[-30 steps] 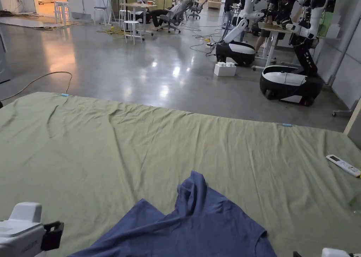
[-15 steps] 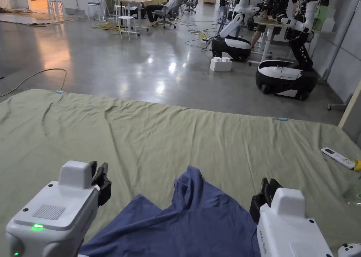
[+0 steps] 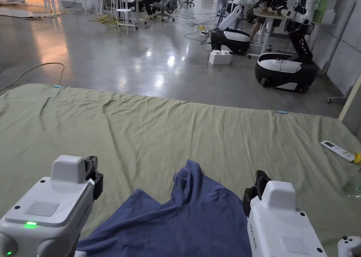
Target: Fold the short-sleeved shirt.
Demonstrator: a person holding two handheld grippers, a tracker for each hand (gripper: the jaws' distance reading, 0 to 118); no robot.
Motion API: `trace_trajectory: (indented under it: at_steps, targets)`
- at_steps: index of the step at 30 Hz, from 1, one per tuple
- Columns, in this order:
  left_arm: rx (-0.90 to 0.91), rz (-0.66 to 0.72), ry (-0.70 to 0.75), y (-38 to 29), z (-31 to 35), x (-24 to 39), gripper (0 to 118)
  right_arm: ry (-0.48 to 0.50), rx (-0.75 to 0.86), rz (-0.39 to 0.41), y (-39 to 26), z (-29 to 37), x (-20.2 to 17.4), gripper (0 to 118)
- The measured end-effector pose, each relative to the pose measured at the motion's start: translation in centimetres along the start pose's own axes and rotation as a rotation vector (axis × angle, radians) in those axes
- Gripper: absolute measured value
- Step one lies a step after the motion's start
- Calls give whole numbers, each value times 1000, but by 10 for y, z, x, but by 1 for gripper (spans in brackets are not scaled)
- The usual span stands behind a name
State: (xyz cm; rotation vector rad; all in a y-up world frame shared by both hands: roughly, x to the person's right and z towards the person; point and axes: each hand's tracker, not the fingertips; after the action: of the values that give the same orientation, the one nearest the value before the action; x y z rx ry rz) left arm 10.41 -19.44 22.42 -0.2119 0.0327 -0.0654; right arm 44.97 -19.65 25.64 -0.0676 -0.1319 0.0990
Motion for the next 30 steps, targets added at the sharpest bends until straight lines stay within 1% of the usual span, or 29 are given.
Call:
trace_trajectory:
  at_steps: [3, 5, 8, 12, 13, 14, 16, 18, 19, 23, 24, 26, 27, 29, 30]
  targets:
    - [-127, 21, 20, -11, -8, -26, 1, 20, -31, 2, -6, -1, 1, 0]
    - [-219, 46, 35, -21, -18, -52, 1, 24, -37, 35, -10, -2, 1, 0]
    - [-368, 104, 91, -40, -31, -84, 1, 35, -81, 24, -19, -5, 2, 0]
    - [-600, 171, 110, -69, -49, -122, 2, 48, -128, 20, -32, -10, 2, 0]
    - [-641, 202, 109, -76, -51, -129, 5, 52, -143, 18, -35, -12, 2, 0]
    - [-673, 240, 122, -85, -53, -137, 18, 55, -155, 24, -38, -13, 1, 0]
    - [-712, 294, 135, -98, -56, -150, 35, 65, -170, 29, -44, -15, -1, 0]
    - [-744, 324, 139, -110, -58, -154, 60, 71, -189, 39, -49, -17, -2, 0]
    - [-763, 317, 149, -116, -62, -156, 68, 76, -200, 38, -52, -18, -3, 0]
    - [-832, 330, 163, -137, -60, -142, 69, 86, -236, 39, -61, -22, -7, 0]
    - [-855, 339, 158, -154, -74, -153, 69, 88, -243, 41, -63, -22, -8, 0]
    - [-926, 344, 153, -171, -82, -151, 69, 95, -257, 44, -67, -23, -9, 0]
    - [-935, 334, 159, -177, -83, -148, 69, 98, -268, 43, -68, -24, -9, 0]
    - [-867, 282, 174, -180, -80, -142, 68, 100, -278, 36, -71, -25, -9, 0]
    - [-874, 276, 186, -178, -81, -139, 66, 99, -282, 39, -72, -26, -9, 0]
